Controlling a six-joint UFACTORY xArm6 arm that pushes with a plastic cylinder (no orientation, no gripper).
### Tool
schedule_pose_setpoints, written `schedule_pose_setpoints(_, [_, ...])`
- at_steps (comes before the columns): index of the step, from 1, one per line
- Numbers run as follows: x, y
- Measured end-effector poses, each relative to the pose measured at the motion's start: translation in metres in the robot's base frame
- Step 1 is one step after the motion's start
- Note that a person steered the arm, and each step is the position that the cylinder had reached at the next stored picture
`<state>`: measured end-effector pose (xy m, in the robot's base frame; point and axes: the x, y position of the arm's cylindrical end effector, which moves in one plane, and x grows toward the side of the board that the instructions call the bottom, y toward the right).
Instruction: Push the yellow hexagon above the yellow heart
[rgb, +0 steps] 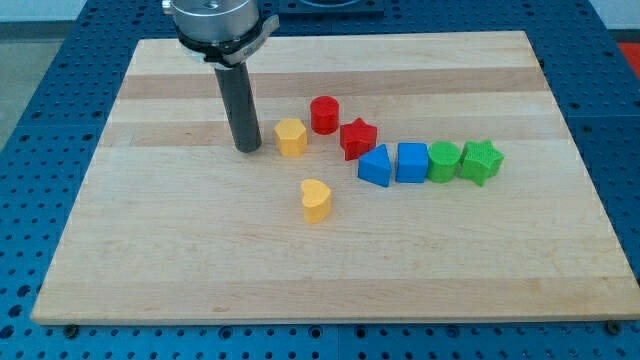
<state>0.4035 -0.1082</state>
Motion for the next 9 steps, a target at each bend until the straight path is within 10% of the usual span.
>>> schedule_pose_setpoints(9, [0.007,0.034])
